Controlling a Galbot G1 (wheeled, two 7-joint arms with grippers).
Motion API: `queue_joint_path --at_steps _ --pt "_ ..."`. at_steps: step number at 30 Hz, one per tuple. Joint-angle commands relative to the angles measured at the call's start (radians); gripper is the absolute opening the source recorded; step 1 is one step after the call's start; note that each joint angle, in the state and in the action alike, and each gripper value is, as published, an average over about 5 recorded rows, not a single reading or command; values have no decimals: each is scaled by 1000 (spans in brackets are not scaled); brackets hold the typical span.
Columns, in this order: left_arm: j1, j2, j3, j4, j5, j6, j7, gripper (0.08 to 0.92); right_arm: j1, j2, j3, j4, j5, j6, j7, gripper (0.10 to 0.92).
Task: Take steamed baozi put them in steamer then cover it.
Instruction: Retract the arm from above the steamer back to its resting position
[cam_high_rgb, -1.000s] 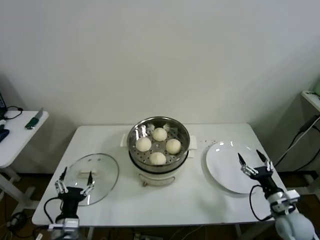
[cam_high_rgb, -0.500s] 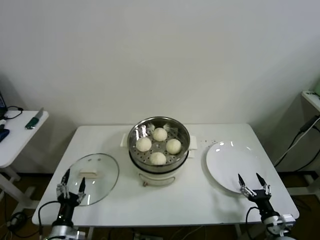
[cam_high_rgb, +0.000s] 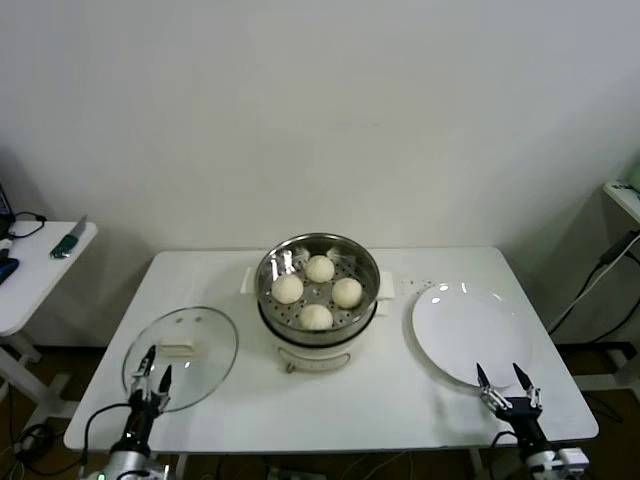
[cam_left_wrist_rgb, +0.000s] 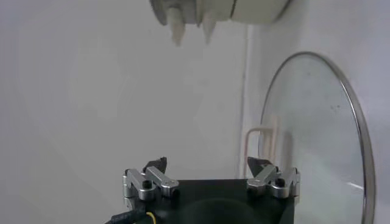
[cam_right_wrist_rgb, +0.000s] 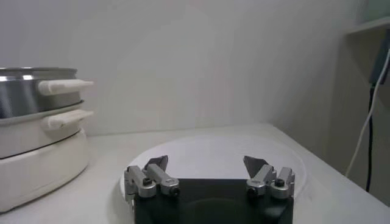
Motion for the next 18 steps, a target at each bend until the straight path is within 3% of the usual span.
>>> queue_joint_path --at_steps 1,18 --pt "-75 10 13 72 120 46 -11 823 -15 15 5 14 -5 -3 6 823" --pt "-200 24 37 173 150 57 14 823 -18 27 21 25 -34 -4 4 823"
